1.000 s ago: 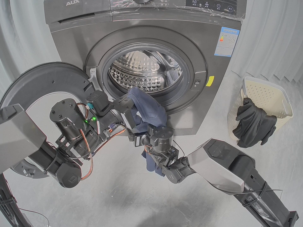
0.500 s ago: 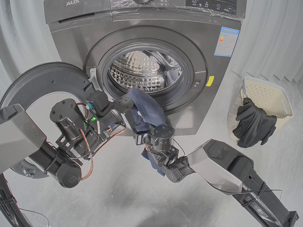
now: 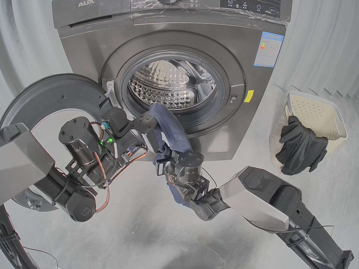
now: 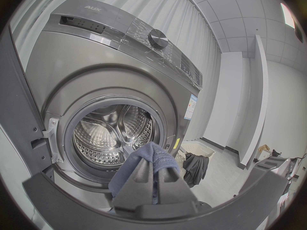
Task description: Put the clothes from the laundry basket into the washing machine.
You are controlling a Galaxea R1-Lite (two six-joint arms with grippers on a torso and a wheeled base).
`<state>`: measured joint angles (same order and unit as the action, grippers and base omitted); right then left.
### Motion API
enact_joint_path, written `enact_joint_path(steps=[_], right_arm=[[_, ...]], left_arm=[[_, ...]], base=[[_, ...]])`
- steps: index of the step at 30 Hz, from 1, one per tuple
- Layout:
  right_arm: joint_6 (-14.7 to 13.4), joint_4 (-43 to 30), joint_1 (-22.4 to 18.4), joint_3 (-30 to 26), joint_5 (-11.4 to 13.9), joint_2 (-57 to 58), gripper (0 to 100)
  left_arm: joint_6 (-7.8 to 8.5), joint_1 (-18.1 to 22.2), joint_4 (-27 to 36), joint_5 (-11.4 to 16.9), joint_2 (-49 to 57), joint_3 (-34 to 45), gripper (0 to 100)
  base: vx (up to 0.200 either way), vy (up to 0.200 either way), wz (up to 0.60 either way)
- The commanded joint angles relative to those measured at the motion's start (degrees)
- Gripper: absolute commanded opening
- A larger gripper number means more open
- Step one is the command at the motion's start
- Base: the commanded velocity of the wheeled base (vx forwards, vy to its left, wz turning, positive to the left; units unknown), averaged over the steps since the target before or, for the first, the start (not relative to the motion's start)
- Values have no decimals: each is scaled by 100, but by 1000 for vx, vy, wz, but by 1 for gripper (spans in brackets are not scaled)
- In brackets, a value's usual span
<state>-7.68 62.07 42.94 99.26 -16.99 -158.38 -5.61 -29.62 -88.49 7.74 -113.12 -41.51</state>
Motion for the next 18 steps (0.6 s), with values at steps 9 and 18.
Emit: enact_joint_path(steps=[9,18], right_arm=[[3,1000,918,-3800,566,2356,0],[3,1755,1059,-5426,1181,3401,0]], left_arm=[[-195,141,51,-256,-70,-323,0],[-213,343,95,-405,-140,-481,0]], base=[[0,0,0],[0,0,0]])
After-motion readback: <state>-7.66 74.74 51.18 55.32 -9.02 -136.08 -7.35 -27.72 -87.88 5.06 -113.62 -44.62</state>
